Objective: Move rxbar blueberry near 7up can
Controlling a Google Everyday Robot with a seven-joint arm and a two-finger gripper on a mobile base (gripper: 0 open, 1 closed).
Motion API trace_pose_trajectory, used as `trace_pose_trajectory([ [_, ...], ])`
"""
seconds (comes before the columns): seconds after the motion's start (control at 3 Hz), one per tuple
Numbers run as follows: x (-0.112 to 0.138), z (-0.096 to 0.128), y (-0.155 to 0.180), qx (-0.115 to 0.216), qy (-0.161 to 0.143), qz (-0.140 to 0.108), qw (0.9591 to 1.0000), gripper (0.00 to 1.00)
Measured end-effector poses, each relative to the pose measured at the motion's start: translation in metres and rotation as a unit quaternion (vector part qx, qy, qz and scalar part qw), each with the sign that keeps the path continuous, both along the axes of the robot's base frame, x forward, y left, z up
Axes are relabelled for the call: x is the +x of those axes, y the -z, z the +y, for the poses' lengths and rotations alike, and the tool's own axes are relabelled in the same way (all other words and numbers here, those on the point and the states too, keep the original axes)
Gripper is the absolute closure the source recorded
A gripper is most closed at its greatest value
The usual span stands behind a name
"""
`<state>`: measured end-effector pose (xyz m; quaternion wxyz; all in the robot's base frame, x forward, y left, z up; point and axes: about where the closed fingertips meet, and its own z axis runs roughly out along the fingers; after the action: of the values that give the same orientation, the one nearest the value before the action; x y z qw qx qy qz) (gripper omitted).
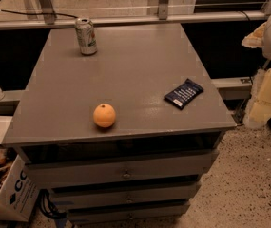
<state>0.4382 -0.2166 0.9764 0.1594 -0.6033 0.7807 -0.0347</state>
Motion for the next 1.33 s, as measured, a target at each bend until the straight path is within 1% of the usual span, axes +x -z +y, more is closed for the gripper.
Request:
trace_pose_trajectory([
  [0.33,0.001,0.0,-0.001,0.001,-0.002,-0.008,1.0,0.0],
  [0.67,0.008,-0.001,0.004,0.017,-0.012,-0.028,0.9994,0.0],
  [1.0,0.025,0.0,0.014,0.041,-0.037,-0.049,0.9973,0.0],
  [1.33,0.052,0.006,0.03,0.064,-0.063,-0.055,0.9944,0.0],
])
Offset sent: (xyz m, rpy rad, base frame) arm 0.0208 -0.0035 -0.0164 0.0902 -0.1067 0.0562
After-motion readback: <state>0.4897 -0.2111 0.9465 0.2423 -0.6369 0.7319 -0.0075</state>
